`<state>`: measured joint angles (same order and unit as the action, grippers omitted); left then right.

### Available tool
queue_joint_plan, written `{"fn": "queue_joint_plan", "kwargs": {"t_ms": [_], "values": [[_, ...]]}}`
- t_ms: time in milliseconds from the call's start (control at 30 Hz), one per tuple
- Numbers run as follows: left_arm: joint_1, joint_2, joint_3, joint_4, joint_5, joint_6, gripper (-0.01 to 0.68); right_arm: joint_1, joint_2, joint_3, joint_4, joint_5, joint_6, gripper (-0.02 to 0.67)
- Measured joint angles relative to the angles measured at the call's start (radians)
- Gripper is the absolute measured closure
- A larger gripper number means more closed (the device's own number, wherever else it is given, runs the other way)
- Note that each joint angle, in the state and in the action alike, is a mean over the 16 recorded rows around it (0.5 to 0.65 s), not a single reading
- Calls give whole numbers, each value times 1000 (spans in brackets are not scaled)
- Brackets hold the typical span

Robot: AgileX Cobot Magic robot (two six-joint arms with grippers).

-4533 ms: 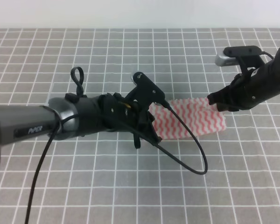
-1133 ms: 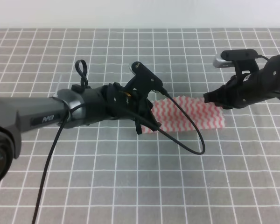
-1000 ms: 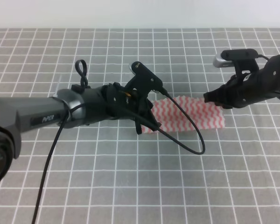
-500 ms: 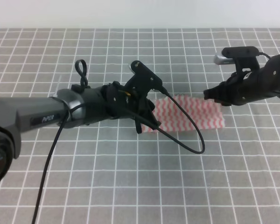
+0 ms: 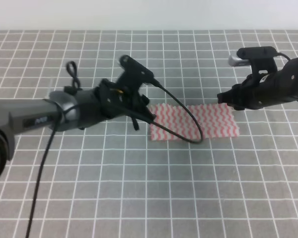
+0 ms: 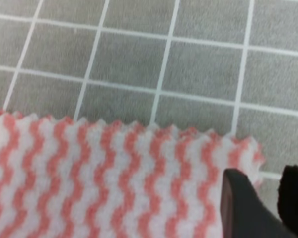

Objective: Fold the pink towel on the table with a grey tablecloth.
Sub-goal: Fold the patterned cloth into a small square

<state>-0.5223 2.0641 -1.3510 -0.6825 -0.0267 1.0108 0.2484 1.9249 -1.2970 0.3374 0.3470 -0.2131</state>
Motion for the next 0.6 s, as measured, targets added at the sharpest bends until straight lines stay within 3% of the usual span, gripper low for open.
{"fn": "queue_joint_plan", "kwargs": {"t_ms": [267, 433, 600], "values": [[21, -71, -1, -59, 105, 0, 515, 0, -23, 0, -1, 76, -2, 596], [-4, -107, -3, -83, 225, 5, 591, 0, -33, 0, 2, 132, -4, 644], [-36, -101, -5, -92, 300, 13, 654, 0, -35, 1, 5, 172, -6, 649]]}}
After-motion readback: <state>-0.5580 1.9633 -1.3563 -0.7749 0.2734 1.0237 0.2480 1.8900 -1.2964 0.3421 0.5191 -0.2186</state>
